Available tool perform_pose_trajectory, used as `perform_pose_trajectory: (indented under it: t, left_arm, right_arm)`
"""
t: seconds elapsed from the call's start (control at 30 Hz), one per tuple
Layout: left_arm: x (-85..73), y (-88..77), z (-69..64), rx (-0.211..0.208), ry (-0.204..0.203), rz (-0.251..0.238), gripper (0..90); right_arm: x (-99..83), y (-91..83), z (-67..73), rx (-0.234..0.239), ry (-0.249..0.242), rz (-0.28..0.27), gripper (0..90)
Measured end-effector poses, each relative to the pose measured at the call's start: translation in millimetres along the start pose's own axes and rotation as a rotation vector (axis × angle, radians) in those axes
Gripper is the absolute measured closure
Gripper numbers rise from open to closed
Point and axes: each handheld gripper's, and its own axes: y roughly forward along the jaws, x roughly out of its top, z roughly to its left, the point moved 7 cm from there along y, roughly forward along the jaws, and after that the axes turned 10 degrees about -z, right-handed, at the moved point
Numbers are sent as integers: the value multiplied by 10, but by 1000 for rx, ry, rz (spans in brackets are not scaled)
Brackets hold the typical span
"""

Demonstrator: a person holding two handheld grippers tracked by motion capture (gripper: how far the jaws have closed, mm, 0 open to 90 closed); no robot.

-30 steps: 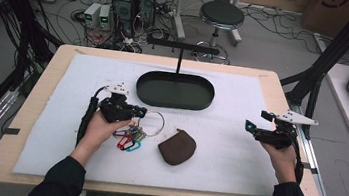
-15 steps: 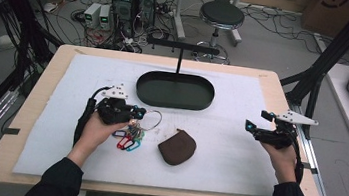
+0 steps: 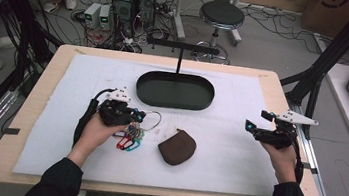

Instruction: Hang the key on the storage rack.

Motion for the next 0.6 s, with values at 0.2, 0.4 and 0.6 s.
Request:
perform_pose_trajectory:
  t: [0.2, 0.4, 0.6]
  left_arm:
    - [6, -5, -13, -12, 18, 2, 868]
    - [104, -56, -42, -23, 23, -31, 869]
    - [262, -148, -66, -23, 40, -79, 869]
  right_arm:
    - [1, -3, -3, -1, 1, -1, 192]
    - [3, -2, -4, -1, 0, -2, 192]
    - [4, -2, -4, -3, 1, -1, 192]
